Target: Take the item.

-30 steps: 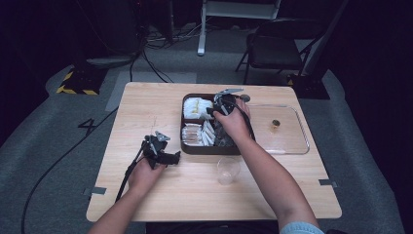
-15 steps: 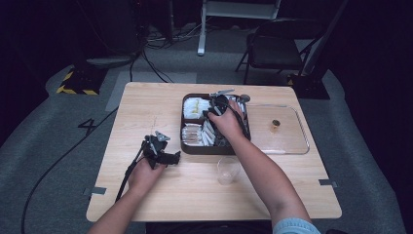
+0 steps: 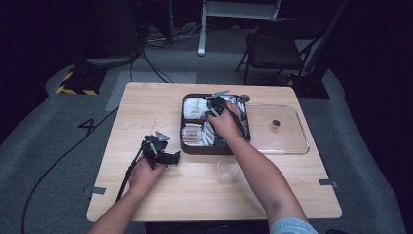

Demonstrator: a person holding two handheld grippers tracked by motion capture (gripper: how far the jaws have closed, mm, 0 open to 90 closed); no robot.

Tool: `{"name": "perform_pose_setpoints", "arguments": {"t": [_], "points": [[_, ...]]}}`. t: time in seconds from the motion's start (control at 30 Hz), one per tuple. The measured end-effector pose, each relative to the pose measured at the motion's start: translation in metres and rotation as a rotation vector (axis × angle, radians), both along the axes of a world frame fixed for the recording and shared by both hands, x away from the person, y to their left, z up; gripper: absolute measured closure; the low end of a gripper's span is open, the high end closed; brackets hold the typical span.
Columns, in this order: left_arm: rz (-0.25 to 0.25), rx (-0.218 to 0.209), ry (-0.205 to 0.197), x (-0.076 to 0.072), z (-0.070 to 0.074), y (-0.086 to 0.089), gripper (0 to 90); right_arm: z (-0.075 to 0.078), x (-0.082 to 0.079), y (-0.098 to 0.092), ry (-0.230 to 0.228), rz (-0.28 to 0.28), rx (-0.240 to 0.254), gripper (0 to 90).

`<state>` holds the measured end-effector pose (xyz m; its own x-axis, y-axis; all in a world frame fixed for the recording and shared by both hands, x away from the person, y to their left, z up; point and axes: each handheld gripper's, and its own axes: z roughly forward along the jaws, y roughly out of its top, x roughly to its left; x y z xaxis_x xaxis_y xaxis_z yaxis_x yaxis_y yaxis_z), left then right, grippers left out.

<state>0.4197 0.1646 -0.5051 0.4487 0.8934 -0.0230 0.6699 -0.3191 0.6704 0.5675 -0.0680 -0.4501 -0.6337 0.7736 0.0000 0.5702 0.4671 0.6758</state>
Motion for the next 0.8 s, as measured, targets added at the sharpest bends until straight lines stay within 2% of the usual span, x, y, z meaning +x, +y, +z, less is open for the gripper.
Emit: {"name": "perform_pose_setpoints", "arguments": {"t": [0.13, 0.37, 0.8], "points": [[0.0, 0.0, 0.0, 0.0, 0.0, 0.0, 2.2, 0.001, 0.0, 0.0, -0.007, 0.006, -0.008, 90.0], [0.0, 0.0, 0.0, 0.0, 0.0, 0.0, 2.1, 0.009, -0.002, -0.003, -0.02, 0.014, 0.012, 90.0], [0.0, 0.0, 0.0, 0.0, 0.0, 0.0, 2.1, 0.046, -0.016, -0.016, -0.077, 0.032, 0.096, 90.0]]}}
